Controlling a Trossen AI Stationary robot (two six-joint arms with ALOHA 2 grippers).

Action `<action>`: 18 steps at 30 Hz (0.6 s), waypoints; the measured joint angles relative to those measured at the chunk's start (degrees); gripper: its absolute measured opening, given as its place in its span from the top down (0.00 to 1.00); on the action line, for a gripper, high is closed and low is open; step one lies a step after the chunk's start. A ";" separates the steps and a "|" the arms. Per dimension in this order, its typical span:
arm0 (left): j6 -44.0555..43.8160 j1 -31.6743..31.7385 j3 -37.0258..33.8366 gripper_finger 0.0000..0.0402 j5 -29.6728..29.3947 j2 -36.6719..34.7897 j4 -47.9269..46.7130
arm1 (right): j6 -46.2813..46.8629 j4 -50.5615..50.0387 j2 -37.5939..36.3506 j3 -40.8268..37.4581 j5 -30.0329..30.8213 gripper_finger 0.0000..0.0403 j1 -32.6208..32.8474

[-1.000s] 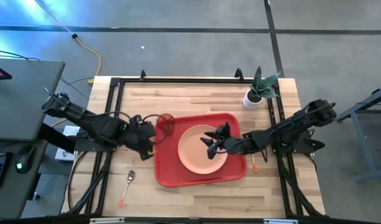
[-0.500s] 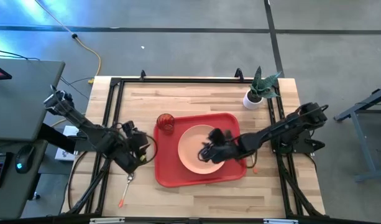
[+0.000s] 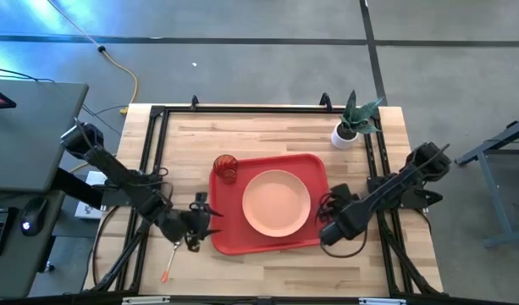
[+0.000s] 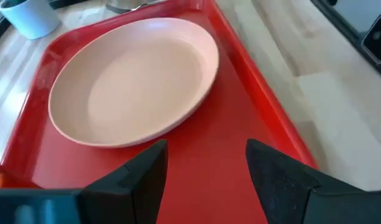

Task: Pick and place plate/cup/fork/spoon on tray
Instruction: Put the orange fork on the red serving tray to the right of the orange plate

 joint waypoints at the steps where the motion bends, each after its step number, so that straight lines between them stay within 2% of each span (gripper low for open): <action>1: 1.25 0.71 -1.16 0.49 0.45 0.00 1.69 | 0.56 2.72 -0.84 -2.63 -1.35 0.58 -0.02; 7: 4.19 3.88 -6.62 0.52 6.03 0.04 6.15 | 2.36 18.13 -6.24 -18.02 -5.79 0.58 -0.85; 12: 6.75 5.08 -7.92 0.56 14.04 0.26 5.63 | 2.15 23.90 -9.25 -24.06 -5.71 0.60 -2.11; 15: 7.27 6.37 -8.42 0.58 14.41 0.24 2.98 | 0.43 25.80 -10.52 -24.93 -5.38 0.66 -2.78; 18: 6.26 8.43 -8.62 0.60 14.25 0.24 -1.53 | -0.25 24.97 -10.95 -23.92 -5.27 0.79 -2.82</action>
